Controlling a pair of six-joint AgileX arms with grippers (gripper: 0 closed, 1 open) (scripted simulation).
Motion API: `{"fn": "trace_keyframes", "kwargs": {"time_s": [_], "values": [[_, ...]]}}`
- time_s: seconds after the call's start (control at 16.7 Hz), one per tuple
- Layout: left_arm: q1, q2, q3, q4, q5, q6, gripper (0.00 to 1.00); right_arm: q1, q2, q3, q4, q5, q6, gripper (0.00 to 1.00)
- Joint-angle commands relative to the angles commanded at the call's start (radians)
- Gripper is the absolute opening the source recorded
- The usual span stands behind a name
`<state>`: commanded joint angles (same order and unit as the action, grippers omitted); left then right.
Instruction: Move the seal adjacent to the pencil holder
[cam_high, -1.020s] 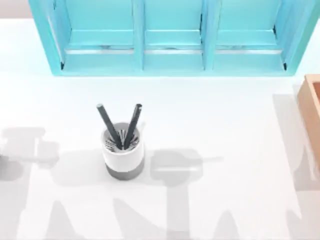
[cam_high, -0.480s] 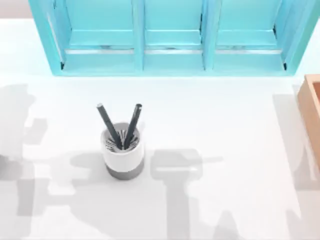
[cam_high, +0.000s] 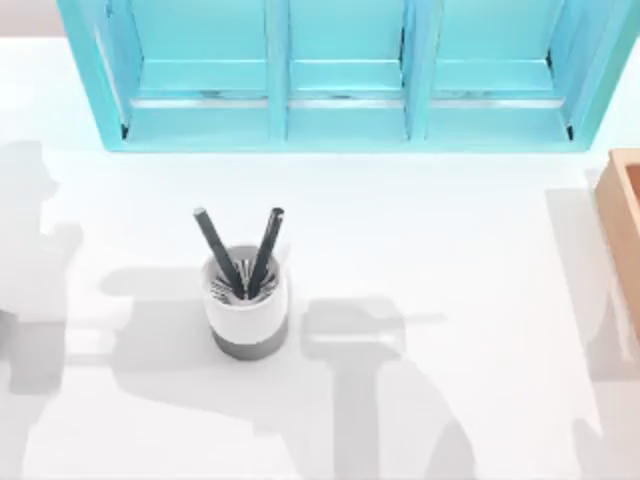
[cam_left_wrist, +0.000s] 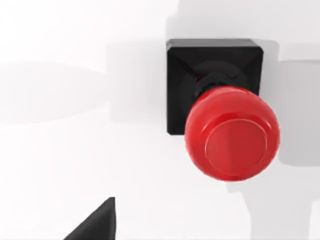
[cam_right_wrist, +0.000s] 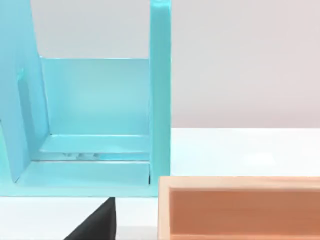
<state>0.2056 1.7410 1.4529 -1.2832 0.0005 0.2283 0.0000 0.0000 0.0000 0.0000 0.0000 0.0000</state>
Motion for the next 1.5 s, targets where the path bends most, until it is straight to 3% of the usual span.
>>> {"fn": "trace_keyframes", "kwargs": {"time_s": [0.36, 0.84, 1.14, 1.5], "values": [[-0.003, 0.007, -0.039, 0.042, 0.000, -0.002, 1.00, 0.000, 0.000, 0.000, 0.000, 0.000, 0.000, 1.00], [0.003, 0.087, -0.286, 0.376, 0.000, 0.005, 1.00, 0.000, 0.000, 0.000, 0.000, 0.000, 0.000, 1.00], [0.004, 0.091, -0.297, 0.388, 0.000, 0.005, 1.00, 0.000, 0.000, 0.000, 0.000, 0.000, 0.000, 1.00], [0.004, 0.091, -0.297, 0.388, 0.000, 0.005, 0.55, 0.000, 0.000, 0.000, 0.000, 0.000, 0.000, 1.00]]}}
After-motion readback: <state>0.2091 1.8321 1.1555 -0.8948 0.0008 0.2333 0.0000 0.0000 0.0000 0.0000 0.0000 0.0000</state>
